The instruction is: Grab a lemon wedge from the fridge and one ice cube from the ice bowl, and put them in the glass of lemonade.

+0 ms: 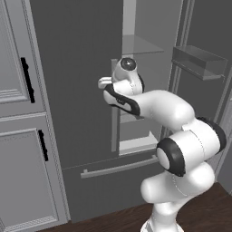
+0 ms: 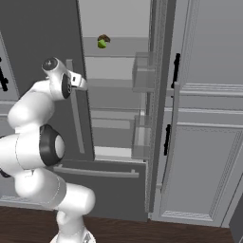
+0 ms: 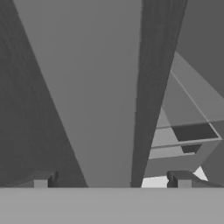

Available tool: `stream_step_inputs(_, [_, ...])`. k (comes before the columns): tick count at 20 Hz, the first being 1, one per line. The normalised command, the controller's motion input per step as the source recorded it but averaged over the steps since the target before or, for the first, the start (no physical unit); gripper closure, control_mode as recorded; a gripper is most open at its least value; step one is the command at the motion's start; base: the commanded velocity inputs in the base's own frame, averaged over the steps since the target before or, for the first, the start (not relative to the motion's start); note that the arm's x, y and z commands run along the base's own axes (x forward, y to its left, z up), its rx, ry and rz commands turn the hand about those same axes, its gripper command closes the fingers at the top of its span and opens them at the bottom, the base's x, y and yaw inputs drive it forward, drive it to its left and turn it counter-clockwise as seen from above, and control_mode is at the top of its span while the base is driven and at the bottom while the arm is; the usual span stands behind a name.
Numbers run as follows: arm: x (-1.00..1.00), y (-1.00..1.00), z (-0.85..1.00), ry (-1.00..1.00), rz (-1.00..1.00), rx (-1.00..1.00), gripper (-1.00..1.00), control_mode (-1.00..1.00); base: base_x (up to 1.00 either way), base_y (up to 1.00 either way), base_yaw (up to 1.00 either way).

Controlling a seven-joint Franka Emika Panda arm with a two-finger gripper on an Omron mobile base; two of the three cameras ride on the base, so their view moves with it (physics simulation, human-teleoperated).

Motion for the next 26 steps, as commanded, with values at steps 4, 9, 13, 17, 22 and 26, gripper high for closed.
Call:
stream_step_inputs(4, [0.28, 0.15, -0.27, 0.0, 0.0, -0.02, -1.0, -1.0, 0.0, 0.0, 0.0])
stream_step_inputs(9, [0.38, 0.08, -0.44, 0.0, 0.0, -0.01, -1.0, -1.0, 0.0, 0.0, 0.0])
stream_step_inputs(13, [0.42, 0.11, -0.46, -0.02, 0.0, -0.01, -1.0, -1.0, 0.0, 0.0, 0.0])
stream_step_inputs(17, [0.18, 0.17, -0.09, 0.01, 0.0, 0.0, 1.0, -1.0, 0.0, 0.0, 0.0])
stream_step_inputs(22, [0.09, 0.23, -0.09, 0.01, 0.0, -0.01, 1.0, -1.0, 0.0, 0.0, 0.0])
stream_step_inputs(26, [0.03, 0.19, -0.24, 0.0, -0.01, 0.0, 1.0, -1.0, 0.0, 0.0, 0.0])
